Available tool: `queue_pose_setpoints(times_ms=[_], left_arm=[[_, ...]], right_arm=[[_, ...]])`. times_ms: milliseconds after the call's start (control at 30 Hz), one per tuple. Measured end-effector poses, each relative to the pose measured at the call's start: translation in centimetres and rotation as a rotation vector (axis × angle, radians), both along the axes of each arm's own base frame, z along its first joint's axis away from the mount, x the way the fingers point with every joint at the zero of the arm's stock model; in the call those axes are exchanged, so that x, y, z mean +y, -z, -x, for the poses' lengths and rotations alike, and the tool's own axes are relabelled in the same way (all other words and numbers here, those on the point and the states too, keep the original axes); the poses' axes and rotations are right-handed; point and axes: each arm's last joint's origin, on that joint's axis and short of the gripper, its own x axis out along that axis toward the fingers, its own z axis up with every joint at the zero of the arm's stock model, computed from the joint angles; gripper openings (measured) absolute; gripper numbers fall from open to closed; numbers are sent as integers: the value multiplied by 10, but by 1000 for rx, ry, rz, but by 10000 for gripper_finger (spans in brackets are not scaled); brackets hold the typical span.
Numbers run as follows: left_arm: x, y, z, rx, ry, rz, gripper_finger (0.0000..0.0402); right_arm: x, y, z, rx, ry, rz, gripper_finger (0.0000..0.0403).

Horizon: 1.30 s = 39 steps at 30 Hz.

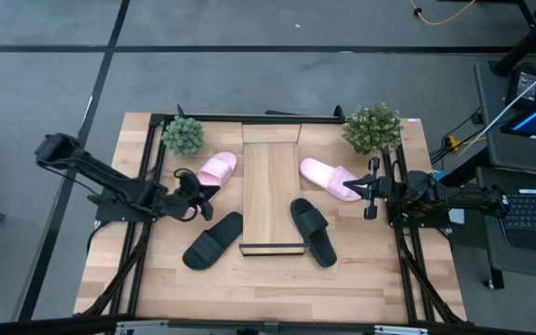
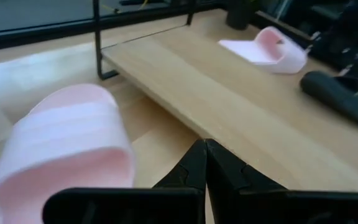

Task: Pick and place slides into the shelf
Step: Put the left pink slides on the shelf

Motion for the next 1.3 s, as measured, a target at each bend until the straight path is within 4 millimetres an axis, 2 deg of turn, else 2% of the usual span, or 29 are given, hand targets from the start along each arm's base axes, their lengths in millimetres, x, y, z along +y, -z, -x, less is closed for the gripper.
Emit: queue_pose_setpoints(times_ms=[333,800,1167,1300], left_arm=[[-1,17,-5,93,-31,-41,0],[0,25,-7,150,-37,-72,3],[10,26,-10,163,-61,-37,96],[12,27,-10,167,-63,-24,116]], right_arm=[[0,0,0,0,0,3,19],[0,0,0,4,1,33,19],[0,-1,0,-6,2,59,19],[0,-1,0,-6,2,59,19]])
